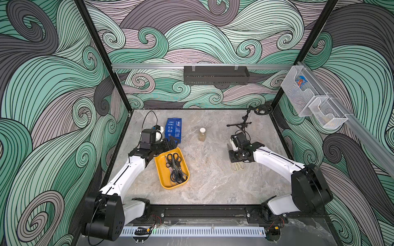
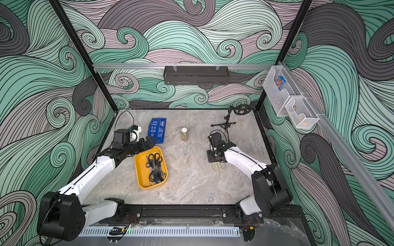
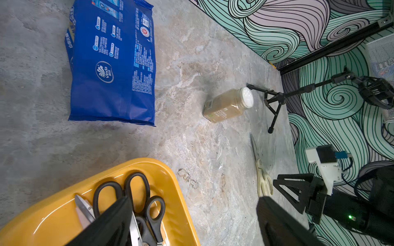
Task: Put the scissors into the storage box
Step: Pick up the scissors from the center of the board.
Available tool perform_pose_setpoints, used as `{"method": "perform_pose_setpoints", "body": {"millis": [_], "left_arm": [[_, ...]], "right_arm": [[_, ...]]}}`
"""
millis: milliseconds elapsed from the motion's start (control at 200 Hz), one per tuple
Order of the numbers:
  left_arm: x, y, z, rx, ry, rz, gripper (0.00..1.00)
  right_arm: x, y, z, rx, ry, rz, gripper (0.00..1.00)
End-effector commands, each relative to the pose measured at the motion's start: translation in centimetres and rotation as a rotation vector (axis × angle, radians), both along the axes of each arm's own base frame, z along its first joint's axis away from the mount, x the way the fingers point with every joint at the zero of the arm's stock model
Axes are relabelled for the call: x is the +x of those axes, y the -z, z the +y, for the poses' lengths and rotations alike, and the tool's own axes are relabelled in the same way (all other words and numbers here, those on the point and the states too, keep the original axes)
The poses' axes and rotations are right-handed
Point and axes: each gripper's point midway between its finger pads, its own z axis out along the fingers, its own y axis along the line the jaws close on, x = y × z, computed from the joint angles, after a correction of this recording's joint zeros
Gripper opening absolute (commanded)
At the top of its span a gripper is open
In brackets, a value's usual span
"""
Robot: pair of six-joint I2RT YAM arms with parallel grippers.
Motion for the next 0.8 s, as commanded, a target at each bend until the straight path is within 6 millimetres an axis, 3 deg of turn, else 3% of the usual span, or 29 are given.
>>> {"method": "perform_pose_setpoints", "body": {"millis": [0, 245, 795], "left_arm": [[0.5, -0.8, 0.1, 0.035, 0.006, -0.02, 0.95], [0.7, -0.4, 0.4, 0.056, -0.007, -0.014, 0.95], [0.5, 0.1, 1.7, 0.12, -0.049, -0.012, 0.96]], "right_arm": [[-1.0, 0.6, 0.2, 0.012, -0.003, 0.064, 0.37], [-3.1, 2.8, -0.1, 0.008, 0.052, 0.174, 0.36], [-2.4, 4.7, 0.4, -0.088, 0.076, 0.161, 0.29]]}}
